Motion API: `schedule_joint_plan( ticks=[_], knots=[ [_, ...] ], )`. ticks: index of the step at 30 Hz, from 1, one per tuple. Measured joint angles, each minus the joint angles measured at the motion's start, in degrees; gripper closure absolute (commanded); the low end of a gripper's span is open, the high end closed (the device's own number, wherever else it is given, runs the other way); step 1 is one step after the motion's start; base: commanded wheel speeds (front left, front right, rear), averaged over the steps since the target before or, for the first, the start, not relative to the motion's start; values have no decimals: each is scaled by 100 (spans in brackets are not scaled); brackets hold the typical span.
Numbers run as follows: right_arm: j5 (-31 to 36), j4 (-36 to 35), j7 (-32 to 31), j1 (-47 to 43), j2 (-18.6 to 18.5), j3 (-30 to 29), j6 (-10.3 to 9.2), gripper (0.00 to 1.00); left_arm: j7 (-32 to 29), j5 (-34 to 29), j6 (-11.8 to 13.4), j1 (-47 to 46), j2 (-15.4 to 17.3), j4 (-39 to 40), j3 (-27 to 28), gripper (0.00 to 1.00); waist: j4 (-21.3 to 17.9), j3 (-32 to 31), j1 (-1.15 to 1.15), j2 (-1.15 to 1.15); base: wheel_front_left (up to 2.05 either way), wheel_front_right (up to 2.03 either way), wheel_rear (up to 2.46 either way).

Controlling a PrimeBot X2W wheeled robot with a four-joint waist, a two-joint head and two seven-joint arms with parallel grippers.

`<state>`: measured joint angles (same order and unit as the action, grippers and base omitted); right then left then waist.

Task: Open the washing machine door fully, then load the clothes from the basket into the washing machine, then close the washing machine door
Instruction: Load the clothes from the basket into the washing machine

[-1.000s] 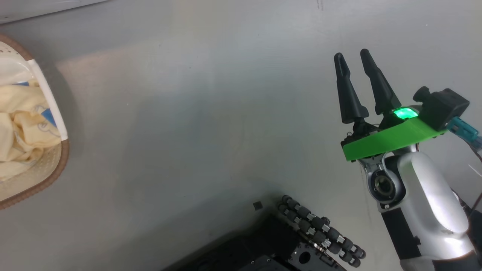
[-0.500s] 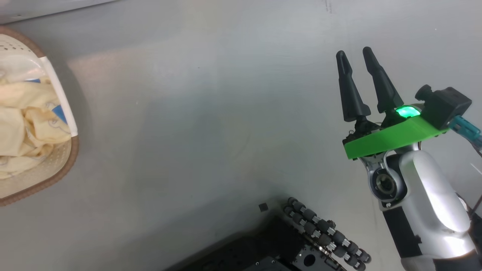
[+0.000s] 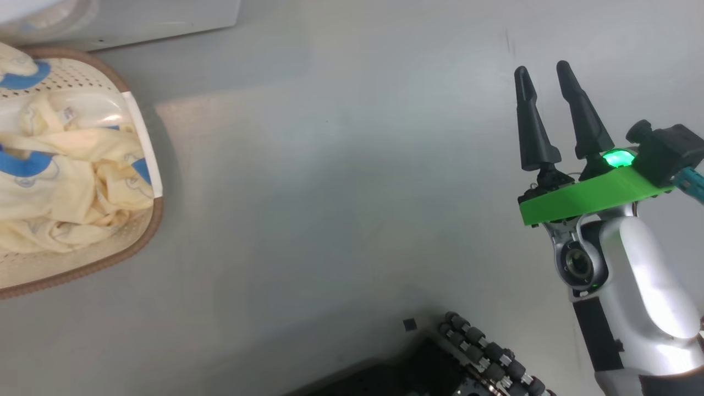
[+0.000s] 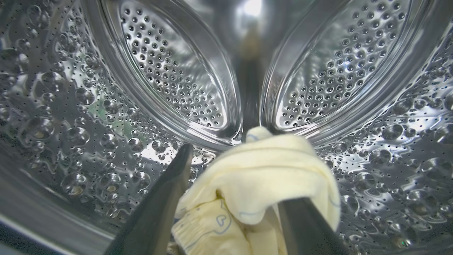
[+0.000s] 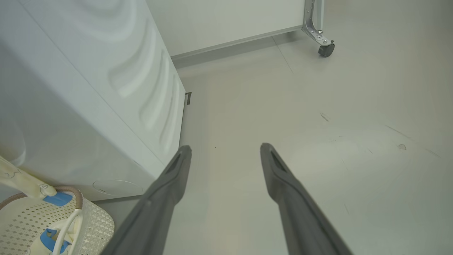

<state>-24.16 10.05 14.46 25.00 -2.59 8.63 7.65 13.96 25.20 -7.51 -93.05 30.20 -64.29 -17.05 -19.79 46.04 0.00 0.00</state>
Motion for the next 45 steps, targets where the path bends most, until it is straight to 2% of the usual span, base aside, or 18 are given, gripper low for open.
schedule_joint_plan(
  ticks=[6,11,16,24,37,45],
  knots=[
    [261,0,0,-66,0,-168,0,0,41,266,0,740,-210,201,-271,0,245,-384,0,0,0,0,0],
    [505,68,0,-277,-1,-293,0,0,42,413,-1,1467,-392,722,-376,0,494,-757,0,0,0,0,0],
    [684,103,0,-413,-8,-388,0,0,42,331,2,2621,-592,1533,-255,0,845,-1293,0,0,0,0,0],
    [739,127,0,-623,-55,-463,0,0,42,201,63,3701,-783,2449,-32,0,1226,-1613,0,0,0,0,0],
    [747,148,0,-663,-93,-465,0,0,48,-23,336,5111,-993,3620,246,0,1350,-1836,0,0,0,0,0],
    [747,169,0,-723,-111,-475,0,0,48,-193,454,5931,-1314,4156,466,0,1374,-1961,0,0,0,0,0]
  ],
)
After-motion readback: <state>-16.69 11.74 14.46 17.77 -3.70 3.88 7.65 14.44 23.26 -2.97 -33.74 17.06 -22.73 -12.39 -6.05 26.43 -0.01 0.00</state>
